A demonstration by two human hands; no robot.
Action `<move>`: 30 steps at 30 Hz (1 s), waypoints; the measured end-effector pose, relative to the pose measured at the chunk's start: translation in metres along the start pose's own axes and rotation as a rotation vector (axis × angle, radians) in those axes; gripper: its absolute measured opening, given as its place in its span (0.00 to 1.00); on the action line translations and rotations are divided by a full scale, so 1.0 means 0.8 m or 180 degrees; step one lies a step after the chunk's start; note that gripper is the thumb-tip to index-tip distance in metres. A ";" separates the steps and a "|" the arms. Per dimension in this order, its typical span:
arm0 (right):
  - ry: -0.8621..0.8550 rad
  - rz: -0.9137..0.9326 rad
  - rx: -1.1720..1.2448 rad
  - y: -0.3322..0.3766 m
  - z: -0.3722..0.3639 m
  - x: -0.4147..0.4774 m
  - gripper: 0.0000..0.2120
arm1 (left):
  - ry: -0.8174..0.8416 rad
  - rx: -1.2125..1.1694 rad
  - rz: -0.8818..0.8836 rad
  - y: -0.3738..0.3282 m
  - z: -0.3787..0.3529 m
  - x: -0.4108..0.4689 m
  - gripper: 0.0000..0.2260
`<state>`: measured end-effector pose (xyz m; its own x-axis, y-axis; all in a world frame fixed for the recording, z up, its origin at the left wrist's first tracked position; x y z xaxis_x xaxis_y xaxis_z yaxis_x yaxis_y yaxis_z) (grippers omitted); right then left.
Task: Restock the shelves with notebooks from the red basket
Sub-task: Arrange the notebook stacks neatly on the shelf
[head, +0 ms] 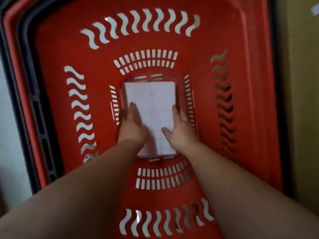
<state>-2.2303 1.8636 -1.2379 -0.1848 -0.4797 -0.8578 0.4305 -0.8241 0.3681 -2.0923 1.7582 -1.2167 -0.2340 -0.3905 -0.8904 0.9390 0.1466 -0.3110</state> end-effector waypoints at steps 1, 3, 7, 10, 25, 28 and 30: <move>0.0025 -0.0032 0.0043 -0.003 -0.006 0.006 0.43 | 0.0020 -0.0267 -0.0062 0.003 -0.003 0.003 0.35; 0.0094 -0.0098 0.0142 -0.008 -0.019 0.017 0.44 | 0.0023 -0.0658 -0.0270 0.008 -0.007 0.014 0.38; 0.0071 -0.0202 0.0232 -0.012 -0.035 0.033 0.48 | 0.0120 -0.0830 -0.0686 0.015 -0.009 0.035 0.43; -0.0152 -0.0174 0.0261 -0.013 -0.038 0.042 0.50 | 0.0095 -0.0742 -0.0855 0.024 -0.003 0.048 0.46; -0.0281 0.0003 0.1216 -0.027 -0.031 0.054 0.45 | -0.0017 -0.1054 -0.0960 0.024 0.001 0.048 0.47; -0.0343 0.0029 0.1311 -0.031 -0.035 0.057 0.43 | -0.0112 -0.1135 -0.0828 0.022 0.001 0.044 0.46; -0.0425 0.0052 0.1348 -0.035 -0.035 0.058 0.42 | -0.0163 -0.1129 -0.0869 0.017 0.000 0.037 0.47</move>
<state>-2.2263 1.8725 -1.2977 -0.3054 -0.5054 -0.8070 0.0394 -0.8535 0.5196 -2.0867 1.7483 -1.2474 -0.4401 -0.5012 -0.7451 0.6982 0.3309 -0.6349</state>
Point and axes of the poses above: each hand's wrist, its own x-axis towards the middle knuckle, its own z-axis out of the back of the hand, y = z × x, the point moved 8 cm from there along x, towards the middle knuckle, and after that the axes turned 14 degrees about y, right-handed, at the moved point
